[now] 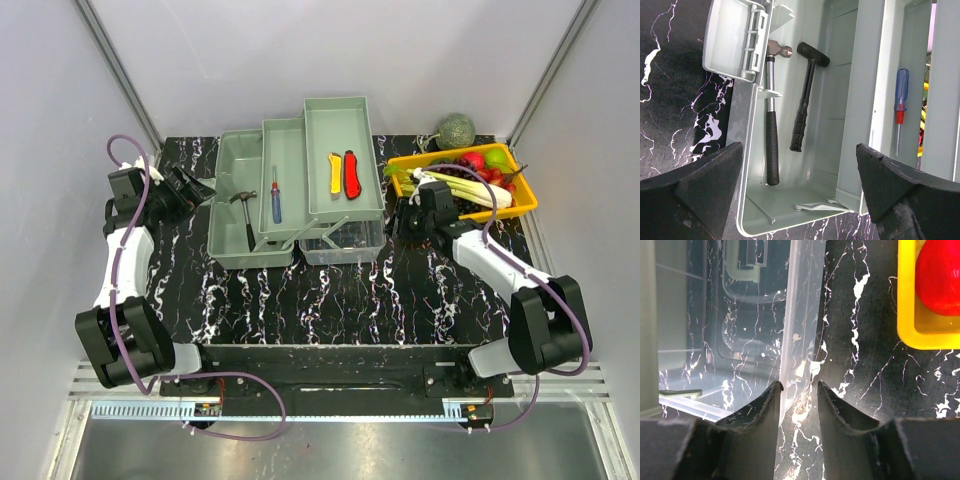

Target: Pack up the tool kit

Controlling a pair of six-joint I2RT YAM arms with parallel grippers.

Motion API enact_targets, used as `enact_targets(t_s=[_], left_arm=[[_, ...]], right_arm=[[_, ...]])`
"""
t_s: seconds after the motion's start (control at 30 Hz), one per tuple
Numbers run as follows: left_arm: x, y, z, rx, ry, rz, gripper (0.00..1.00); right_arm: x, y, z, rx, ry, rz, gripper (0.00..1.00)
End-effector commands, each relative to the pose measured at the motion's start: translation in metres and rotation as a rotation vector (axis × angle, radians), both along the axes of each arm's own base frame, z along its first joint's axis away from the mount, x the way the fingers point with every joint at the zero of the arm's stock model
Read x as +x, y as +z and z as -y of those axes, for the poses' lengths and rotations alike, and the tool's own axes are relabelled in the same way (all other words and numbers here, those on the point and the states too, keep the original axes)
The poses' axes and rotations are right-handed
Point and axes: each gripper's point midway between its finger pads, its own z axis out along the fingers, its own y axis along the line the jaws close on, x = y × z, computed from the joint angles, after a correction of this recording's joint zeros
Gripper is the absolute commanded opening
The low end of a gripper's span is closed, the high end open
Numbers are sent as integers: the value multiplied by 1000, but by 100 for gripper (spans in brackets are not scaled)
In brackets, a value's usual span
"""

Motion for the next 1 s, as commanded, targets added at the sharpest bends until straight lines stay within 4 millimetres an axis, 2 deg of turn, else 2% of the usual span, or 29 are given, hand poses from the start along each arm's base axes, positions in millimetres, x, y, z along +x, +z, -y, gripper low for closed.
enact_targets(t_s=[0.0, 0.23, 0.63, 0.73, 0.83, 0.87, 0.97], left_arm=[[3, 12, 1, 5, -21, 52, 99], [2, 7, 0, 1, -15, 27, 99], [0, -4, -7, 21, 25, -24, 99], [0, -7, -8, 21, 30, -35, 99], [0, -8, -8, 24, 30, -39, 99], [0, -9, -9, 24, 32, -43, 99], [-1, -11, -9, 26, 27, -55, 99]], right_arm=[[19, 12, -7, -23, -12, 93, 40], [18, 14, -13, -21, -15, 110, 38], [8, -2, -22, -42, -27, 87, 39], [8, -9, -21, -53, -38, 77, 29], [7, -12, -21, -56, -42, 61, 5], [7, -12, -22, -57, -39, 61, 1], [13, -7, -13, -95, -85, 92, 0]])
